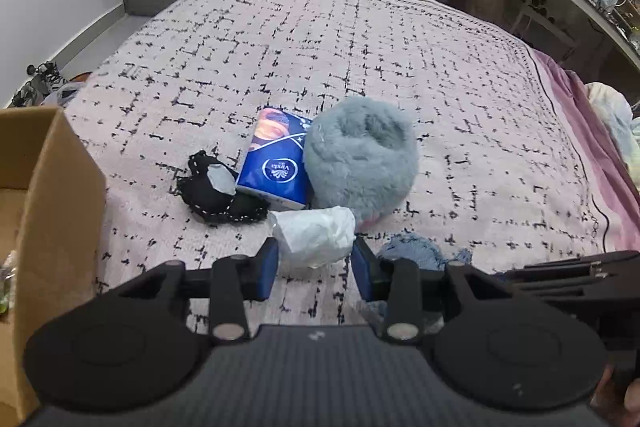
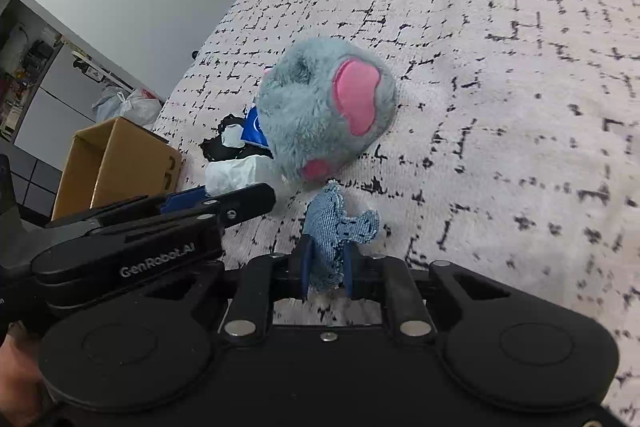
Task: Organize soft objects
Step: 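Grasp the blue sock with the right tool while the left tool grasps the white tissue, then carry the sock and tissue with both tools over the cardboard box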
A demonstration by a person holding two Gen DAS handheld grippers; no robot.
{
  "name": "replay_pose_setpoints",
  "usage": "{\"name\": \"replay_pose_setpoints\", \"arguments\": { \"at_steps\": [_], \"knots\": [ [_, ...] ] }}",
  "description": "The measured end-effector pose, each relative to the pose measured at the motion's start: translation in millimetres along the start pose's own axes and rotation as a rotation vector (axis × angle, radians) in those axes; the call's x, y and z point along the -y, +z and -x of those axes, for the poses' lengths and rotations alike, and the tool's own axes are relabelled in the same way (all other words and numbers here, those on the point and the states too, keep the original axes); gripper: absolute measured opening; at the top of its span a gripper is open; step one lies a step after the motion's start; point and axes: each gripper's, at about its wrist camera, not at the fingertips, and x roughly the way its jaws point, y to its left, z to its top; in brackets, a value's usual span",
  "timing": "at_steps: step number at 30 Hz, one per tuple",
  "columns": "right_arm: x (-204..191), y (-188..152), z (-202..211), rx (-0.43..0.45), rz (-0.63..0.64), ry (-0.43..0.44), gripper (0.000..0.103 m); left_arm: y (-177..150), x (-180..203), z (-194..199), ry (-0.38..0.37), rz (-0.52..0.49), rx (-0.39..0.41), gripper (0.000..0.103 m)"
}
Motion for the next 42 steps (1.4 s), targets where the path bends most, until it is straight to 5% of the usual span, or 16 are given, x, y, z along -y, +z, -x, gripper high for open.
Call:
{"name": "replay_pose_setpoints", "arguments": {
  "at_steps": [21,42],
  "knots": [
    [-54,19,89,0.158,0.122,0.002,0.016,-1,-27,118,0.034,0.077,0.152,0.038],
    [-135,8,88,0.217,0.262,0.061,0.016,-39,-97,165,0.17,0.198,0.235,0.038]
  ]
}}
